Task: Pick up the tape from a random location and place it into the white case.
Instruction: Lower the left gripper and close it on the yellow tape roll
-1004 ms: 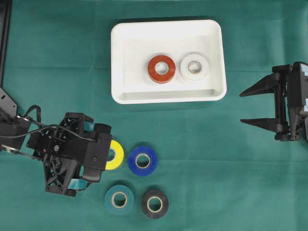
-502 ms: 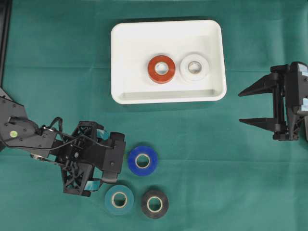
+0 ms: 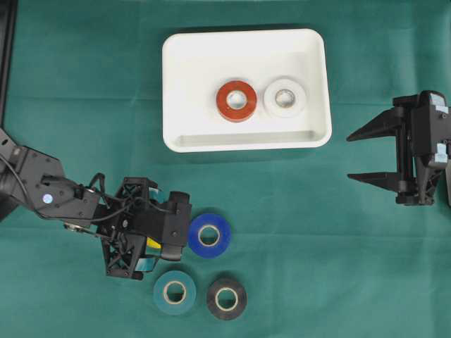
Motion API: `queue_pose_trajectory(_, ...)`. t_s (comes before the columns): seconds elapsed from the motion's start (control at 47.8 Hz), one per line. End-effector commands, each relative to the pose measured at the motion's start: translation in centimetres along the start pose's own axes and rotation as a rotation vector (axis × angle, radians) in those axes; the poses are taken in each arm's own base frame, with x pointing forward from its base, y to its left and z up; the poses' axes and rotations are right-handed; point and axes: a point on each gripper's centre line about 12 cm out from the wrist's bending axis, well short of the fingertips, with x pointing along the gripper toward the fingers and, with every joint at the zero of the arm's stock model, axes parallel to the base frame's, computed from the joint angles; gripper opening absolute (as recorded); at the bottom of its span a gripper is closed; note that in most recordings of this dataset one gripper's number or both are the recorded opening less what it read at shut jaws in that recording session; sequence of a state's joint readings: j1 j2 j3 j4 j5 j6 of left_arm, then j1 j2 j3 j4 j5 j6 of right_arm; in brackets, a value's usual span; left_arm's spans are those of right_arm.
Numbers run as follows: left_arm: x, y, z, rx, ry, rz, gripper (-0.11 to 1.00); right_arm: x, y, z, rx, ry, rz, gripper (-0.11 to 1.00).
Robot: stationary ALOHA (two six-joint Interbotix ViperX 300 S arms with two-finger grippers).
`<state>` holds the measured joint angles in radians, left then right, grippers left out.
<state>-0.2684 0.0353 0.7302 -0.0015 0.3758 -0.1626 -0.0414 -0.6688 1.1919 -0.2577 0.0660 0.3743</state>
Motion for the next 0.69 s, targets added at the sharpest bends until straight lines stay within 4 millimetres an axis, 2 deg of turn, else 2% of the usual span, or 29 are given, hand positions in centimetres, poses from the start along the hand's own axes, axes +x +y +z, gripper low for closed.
queue_pose_trajectory(0.0, -0.04, 0.01, 0.36, 0.001, -0.012, 0.0, 0.96, -0.06, 0.1, 1.07, -0.002, -0.029, 0.003, 0.75)
queue_pose_trajectory(0.167, 0.21, 0.03, 0.2, 0.001, -0.005, 0.001, 0.95, -0.03, 0.09, 1.03, -0.002, -0.026, 0.002, 0.75)
queue_pose_trajectory(0.251, 0.21, 0.04, 0.18, 0.006, -0.003, 0.002, 0.91, -0.03, 0.09, 1.03, -0.002, -0.026, 0.002, 0.75)
queue_pose_trajectory(0.314, 0.21, 0.04, 0.2, 0.006, -0.005, 0.002, 0.8, -0.03, 0.1, 1.05, -0.002, -0.027, 0.003, 0.75)
queue_pose_trajectory(0.502, 0.14, -0.02, 0.26, 0.01, -0.006, 0.001, 0.26, -0.03, 0.1, 1.05, -0.002, -0.027, 0.003, 0.75)
queue_pose_trajectory(0.544, 0.13, -0.03, 0.32, 0.01, -0.008, 0.0, 0.23, -0.03, 0.06, 1.04, -0.001, -0.026, 0.001, 0.75)
queue_pose_trajectory(0.669, 0.06, -0.05, 0.4, 0.012, -0.011, 0.0, 0.23, -0.03, 0.09, 1.03, -0.002, -0.026, 0.002, 0.75)
